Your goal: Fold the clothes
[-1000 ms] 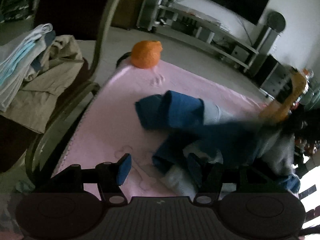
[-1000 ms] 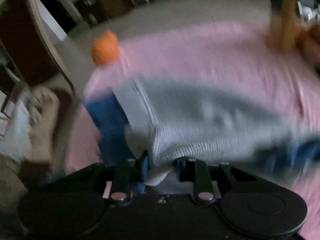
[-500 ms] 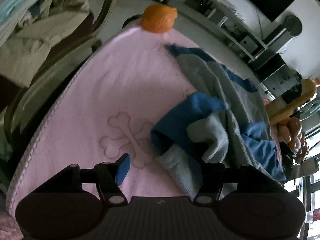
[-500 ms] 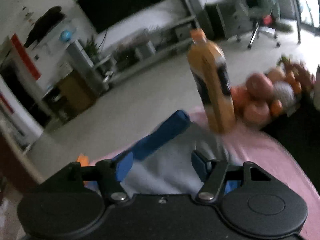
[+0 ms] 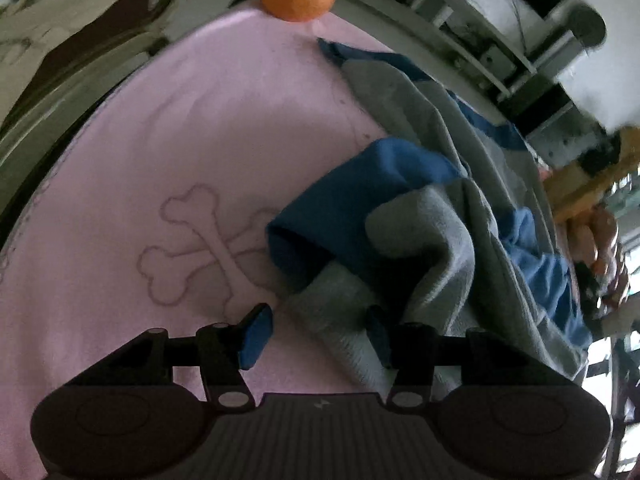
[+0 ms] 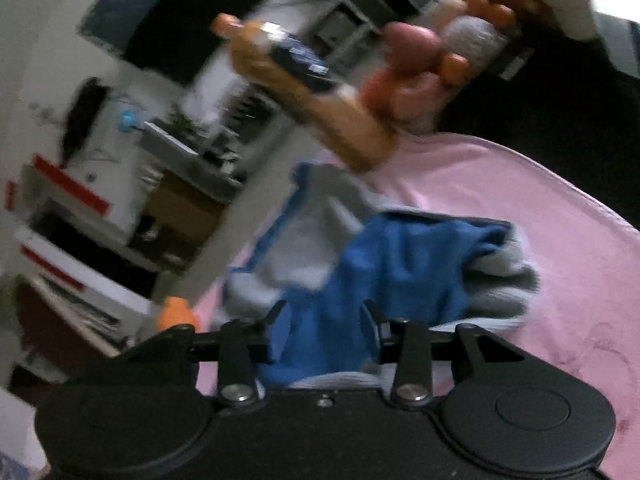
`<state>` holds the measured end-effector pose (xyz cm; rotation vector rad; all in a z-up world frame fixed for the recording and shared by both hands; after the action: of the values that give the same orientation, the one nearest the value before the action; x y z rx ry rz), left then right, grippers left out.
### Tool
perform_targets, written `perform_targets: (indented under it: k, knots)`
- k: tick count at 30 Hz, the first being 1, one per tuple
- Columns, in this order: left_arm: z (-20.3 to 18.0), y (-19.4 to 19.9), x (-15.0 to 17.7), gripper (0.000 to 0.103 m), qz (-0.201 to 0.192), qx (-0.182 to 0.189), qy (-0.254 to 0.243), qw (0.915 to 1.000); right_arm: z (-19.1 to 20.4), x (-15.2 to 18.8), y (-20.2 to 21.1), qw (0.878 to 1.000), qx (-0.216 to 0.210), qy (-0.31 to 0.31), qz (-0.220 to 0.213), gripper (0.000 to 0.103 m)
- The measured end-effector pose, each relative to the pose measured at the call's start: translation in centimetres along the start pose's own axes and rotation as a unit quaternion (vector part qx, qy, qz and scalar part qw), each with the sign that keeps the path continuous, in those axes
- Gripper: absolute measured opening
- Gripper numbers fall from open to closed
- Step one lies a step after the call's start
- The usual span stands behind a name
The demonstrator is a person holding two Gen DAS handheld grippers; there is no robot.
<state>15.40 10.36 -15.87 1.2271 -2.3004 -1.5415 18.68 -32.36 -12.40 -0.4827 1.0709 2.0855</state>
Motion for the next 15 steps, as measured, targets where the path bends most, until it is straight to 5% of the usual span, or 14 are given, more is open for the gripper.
perform_targets:
  k: [2,8,15]
  knots:
    - [-0.8,-0.5,-0.1,0.05,-0.005,-0.011,-0.021,0.9997,-0.1,-0.6,-0.1,1.0,0.01,0.019,-0.008,0.039]
    - [-2.0,-1.0,0.1,0.02,-0.034,-0.028,-0.039,0.9983,-2.3,-1.1,-0.4,0.998,0.065,0.013,-0.012,0.039]
    - [-3.5,0.0,1.3,0.02,-0.058,-0.018,-0.084,0.9946,-7.2,-0.6,-0.4,0.984,0.169,-0.046,0.02,0.039]
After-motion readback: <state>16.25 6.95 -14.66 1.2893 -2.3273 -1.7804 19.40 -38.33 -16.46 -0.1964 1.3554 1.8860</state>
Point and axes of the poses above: each gripper's, at about its wrist camera, not at the fingertips, and y roughly against the way its jaws point, z to its left, x to its underside, the point moved 1 cm from there along -y, roughly the way its jaws point, and after that the axes turned 13 degrees about y, right-handed, at the moved point
